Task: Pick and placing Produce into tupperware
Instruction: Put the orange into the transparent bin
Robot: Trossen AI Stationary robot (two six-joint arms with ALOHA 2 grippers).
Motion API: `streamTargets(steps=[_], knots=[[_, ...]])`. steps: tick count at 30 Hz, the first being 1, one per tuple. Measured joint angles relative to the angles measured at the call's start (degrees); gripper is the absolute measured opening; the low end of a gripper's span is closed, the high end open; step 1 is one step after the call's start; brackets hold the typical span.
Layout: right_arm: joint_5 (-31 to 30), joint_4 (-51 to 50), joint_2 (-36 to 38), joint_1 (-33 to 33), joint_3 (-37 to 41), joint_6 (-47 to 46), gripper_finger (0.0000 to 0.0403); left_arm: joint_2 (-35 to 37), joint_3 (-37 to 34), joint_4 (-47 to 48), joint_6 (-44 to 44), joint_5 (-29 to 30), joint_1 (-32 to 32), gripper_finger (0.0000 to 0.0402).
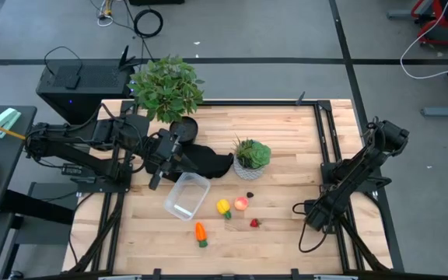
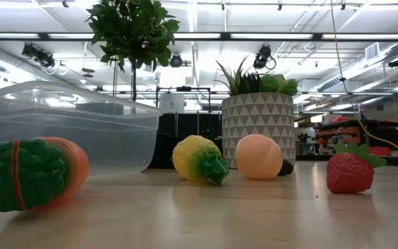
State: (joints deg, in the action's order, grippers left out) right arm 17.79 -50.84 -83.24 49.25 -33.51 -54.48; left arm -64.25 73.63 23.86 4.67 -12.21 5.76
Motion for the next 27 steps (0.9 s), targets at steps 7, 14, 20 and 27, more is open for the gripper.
streamTargets(steps=[7,14,20,27], knots=[[-5.0,0.7,1.6,-2.0,-1.8,0.1,0.0253,0.0,0.0,0.0,0.0,0.0,0.0,0.0053],[-9.9,3.4,6.5,-7.9,-4.7,0.3,0.0238,0.0,0.0,0.0,0.3,0.0,0.0,0.0052],[-16.8,11.7,12.3,-12.6,-10.2,5.1,0.0261,0.0,0.0,0.0,0.5,0.0,0.0,0.0053],[-22.0,13.2,12.3,-21.1,-21.7,20.5,0.0239,0.0,0.0,0.0,0.5,0.0,0.0,0.0052]])
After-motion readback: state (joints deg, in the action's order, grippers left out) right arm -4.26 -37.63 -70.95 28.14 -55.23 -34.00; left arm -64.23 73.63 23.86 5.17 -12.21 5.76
